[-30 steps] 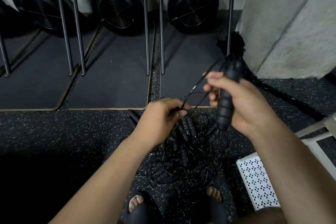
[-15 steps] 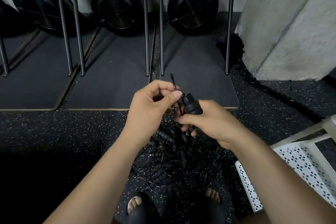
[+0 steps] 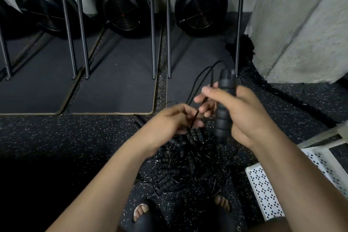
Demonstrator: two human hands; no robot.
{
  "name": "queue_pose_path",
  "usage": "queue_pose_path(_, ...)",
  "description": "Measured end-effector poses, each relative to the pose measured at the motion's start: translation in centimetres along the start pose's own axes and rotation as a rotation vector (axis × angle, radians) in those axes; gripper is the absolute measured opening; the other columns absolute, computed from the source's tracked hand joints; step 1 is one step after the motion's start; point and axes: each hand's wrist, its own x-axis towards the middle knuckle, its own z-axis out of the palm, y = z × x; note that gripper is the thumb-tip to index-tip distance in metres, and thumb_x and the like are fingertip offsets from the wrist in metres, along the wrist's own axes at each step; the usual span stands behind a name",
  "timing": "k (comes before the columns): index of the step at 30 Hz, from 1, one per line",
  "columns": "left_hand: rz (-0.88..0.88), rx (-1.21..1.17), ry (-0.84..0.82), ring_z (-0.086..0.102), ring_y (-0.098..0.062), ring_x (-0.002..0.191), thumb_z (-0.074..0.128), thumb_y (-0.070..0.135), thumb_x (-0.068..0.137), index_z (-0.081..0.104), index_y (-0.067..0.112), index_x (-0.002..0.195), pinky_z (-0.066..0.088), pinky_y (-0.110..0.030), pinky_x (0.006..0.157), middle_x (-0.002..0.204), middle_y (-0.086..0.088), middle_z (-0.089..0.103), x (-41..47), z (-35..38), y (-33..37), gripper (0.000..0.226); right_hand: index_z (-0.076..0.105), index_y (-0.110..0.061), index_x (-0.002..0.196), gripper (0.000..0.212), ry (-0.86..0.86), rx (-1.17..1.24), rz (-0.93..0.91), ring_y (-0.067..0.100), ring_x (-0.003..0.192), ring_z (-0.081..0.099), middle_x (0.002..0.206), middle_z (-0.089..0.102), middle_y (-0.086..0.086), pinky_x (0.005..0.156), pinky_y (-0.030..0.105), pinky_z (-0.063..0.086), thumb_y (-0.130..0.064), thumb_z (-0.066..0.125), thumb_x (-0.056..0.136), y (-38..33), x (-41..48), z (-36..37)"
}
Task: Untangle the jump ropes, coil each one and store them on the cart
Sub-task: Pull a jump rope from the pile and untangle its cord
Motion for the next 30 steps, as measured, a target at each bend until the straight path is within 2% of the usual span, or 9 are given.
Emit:
queue_pose_path(6, 0.032, 0.436, -0.068, 0.071, -0.027, 0.091, 0.061, 0.026, 0.102, 0.073, 0.034, 0.103, 0.057, -0.05, 0.092, 0.102, 0.007, 0.079, 0.5, 1.1, -2.3, 0.015, 0.066, -0.006, 0.106, 0.022, 0.094, 0.252, -0.072, 0.014, 0.08, 0.07, 0.103, 0.078, 0.014, 0.069, 0.023, 0.057, -0.021, 0.073, 0.091, -1.2, 0.6, -2.1)
queue_pose_path(9, 0.049, 0.683, -0.06, 0.074, -0.022, 0.084, 0.061, 0.026, 0.106, 0.074, 0.031, 0.104, 0.06, -0.046, 0.081, 0.091, 0.004, 0.077, 0.6, 1.3, -2.8, 0.014, 0.066, -0.007, 0.104, 0.015, 0.111, 0.342, -0.069, 0.013, 0.081, 0.071, 0.104, 0.077, 0.013, 0.069, 0.022, 0.058, -0.018, 0.07, 0.095, -1.2, 1.0, -2.9)
queue_pose_path(13, 0.038, 0.73, -0.07, 0.074, -0.02, 0.075, 0.061, 0.031, 0.107, 0.072, 0.032, 0.1, 0.061, -0.04, 0.075, 0.086, 0.002, 0.076, 0.8, 1.2, -3.0, 0.013, 0.068, -0.005, 0.107, 0.02, 0.117, 0.359, -0.06, 0.014, 0.083, 0.072, 0.109, 0.078, 0.016, 0.071, 0.022, 0.059, -0.018, 0.072, 0.092, -1.1, 1.3, -3.1)
queue_pose_path(16, 0.07, 0.691, -0.077, 0.074, -0.023, 0.078, 0.063, 0.03, 0.107, 0.07, 0.03, 0.095, 0.061, -0.043, 0.078, 0.083, 0.003, 0.075, 0.9, 1.3, -2.9, 0.014, 0.066, 0.002, 0.126, 0.043, 0.119, 0.257, 0.0, 0.016, 0.085, 0.074, 0.117, 0.078, 0.019, 0.071, 0.023, 0.059, -0.018, 0.074, 0.09, -0.8, 1.6, -3.3)
queue_pose_path(20, 0.184, 0.542, 0.012, 0.073, -0.02, 0.078, 0.065, 0.029, 0.107, 0.069, 0.025, 0.09, 0.061, -0.043, 0.079, 0.084, 0.005, 0.076, 0.7, 0.7, -2.0, 0.018, 0.069, 0.0, 0.126, 0.03, 0.129, -0.189, 0.157, 0.018, 0.08, 0.075, 0.111, 0.079, 0.021, 0.064, 0.026, 0.055, -0.008, 0.074, 0.096, 0.5, 1.5, -3.3)
queue_pose_path(22, 0.234, 0.46, 0.079, 0.074, -0.015, 0.076, 0.066, 0.029, 0.107, 0.068, 0.021, 0.09, 0.061, -0.035, 0.075, 0.084, 0.005, 0.077, 0.6, 0.4, -1.2, 0.018, 0.073, -0.004, 0.12, 0.025, 0.042, -0.367, 0.234, 0.016, 0.077, 0.074, 0.105, 0.08, 0.021, 0.063, 0.025, 0.055, -0.005, 0.076, 0.095, 1.1, 1.2, -3.3)
queue_pose_path(25, 0.244, 0.268, 0.158, 0.074, -0.022, 0.077, 0.066, 0.026, 0.107, 0.067, 0.012, 0.093, 0.057, -0.035, 0.072, 0.085, -0.004, 0.078, 0.1, 0.2, -0.1, 0.02, 0.073, -0.005, 0.11, 0.016, -0.141, -0.442, 0.294, 0.016, 0.074, 0.073, 0.088, 0.078, 0.01, 0.06, 0.025, 0.052, 0.002, 0.072, 0.095, 1.8, 0.9, -2.8)
queue_pose_path(27, 0.256, 0.119, 0.196, 0.074, -0.029, 0.078, 0.065, 0.024, 0.107, 0.066, 0.007, 0.093, 0.058, -0.039, 0.074, 0.085, -0.014, 0.077, -0.1, 0.0, 0.3, 0.022, 0.073, -0.006, 0.107, 0.015, -0.231, -0.467, 0.3, 0.017, 0.078, 0.072, 0.091, 0.079, 0.005, 0.062, 0.027, 0.051, 0.003, 0.07, 0.095, 2.4, 0.9, -2.3)
queue_pose_path(30, 0.279, -0.058, 0.265, 0.07, -0.025, 0.077, 0.064, 0.02, 0.108, 0.066, 0.007, 0.091, 0.055, -0.033, 0.068, 0.087, -0.023, 0.073, -0.3, -0.3, 0.8, 0.021, 0.072, -0.006, 0.112, 0.018, -0.269, -0.493, 0.305, 0.018, 0.08, 0.072, 0.103, 0.082, 0.009, 0.066, 0.03, 0.05, 0.0, 0.071, 0.095, 3.1, 0.9, -1.5)
